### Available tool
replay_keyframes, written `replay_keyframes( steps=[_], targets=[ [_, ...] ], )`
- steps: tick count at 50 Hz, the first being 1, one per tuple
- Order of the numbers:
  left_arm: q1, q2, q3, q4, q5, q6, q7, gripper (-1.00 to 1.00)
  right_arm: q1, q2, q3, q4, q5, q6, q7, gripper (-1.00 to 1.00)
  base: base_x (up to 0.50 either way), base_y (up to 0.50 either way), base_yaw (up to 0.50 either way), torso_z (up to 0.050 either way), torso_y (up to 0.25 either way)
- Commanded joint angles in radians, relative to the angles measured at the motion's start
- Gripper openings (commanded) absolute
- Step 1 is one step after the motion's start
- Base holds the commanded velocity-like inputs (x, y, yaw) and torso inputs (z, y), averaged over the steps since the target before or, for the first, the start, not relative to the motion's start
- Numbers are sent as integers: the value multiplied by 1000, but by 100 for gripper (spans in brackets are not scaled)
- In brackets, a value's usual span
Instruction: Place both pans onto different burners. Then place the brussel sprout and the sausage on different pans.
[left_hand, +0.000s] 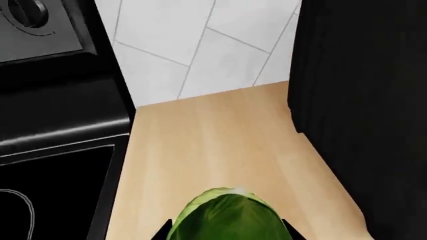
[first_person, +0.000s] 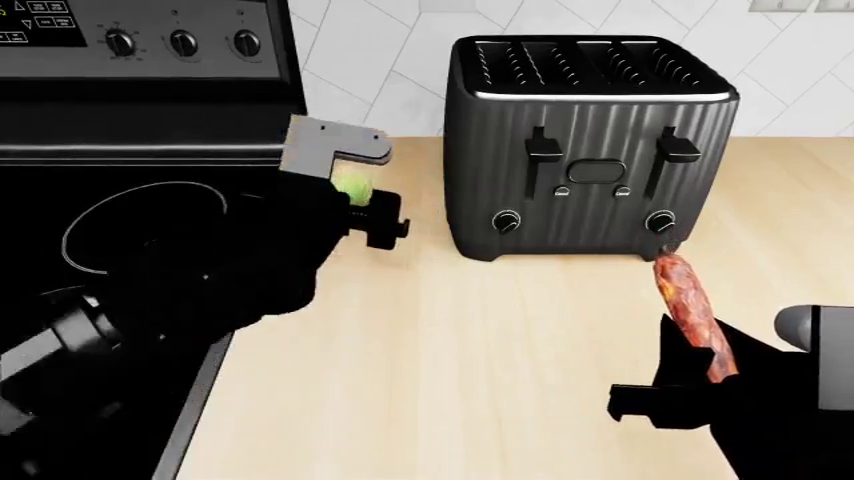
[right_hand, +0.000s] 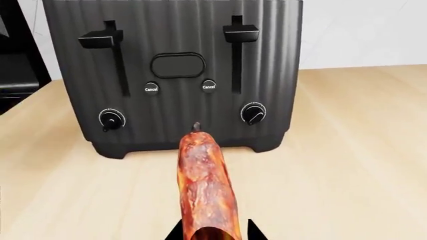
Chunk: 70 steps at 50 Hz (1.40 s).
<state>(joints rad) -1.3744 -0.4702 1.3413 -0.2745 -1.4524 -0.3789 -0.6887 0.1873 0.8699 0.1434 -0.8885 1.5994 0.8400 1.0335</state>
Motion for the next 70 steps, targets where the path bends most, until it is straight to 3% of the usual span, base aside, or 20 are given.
replay_keyframes(
  steps=[1, 9, 19, 35, 45, 70],
  targets=[
    [4, -373, -61, 637, -72, 38, -231, -100, 57, -21, -47, -5, -41, 43, -140, -100, 0, 0, 0, 0, 0],
    [37, -560, -92, 852, -56, 89, -268, -100, 161, -42, -135, 0, -41, 88, -96, -100, 0, 0, 0, 0, 0],
    [88, -677, -102, 954, -16, 149, -271, -100, 222, -57, -187, 29, -38, 116, -74, -100, -231, 17, 0, 0, 0],
    [114, -732, -112, 976, -8, 189, -260, -100, 221, -68, -188, 35, -66, 105, -81, -100, -493, 46, 0, 0, 0],
    [59, -787, -159, 1023, -51, 188, -268, -100, 217, -64, -176, 32, -71, 93, -85, -100, 0, 18, 0, 0, 0],
    [24, -837, -203, 1040, -85, 199, -277, -100, 240, -55, -183, 25, -66, 93, -65, -100, 0, 500, 0, 0, 0]
  ],
)
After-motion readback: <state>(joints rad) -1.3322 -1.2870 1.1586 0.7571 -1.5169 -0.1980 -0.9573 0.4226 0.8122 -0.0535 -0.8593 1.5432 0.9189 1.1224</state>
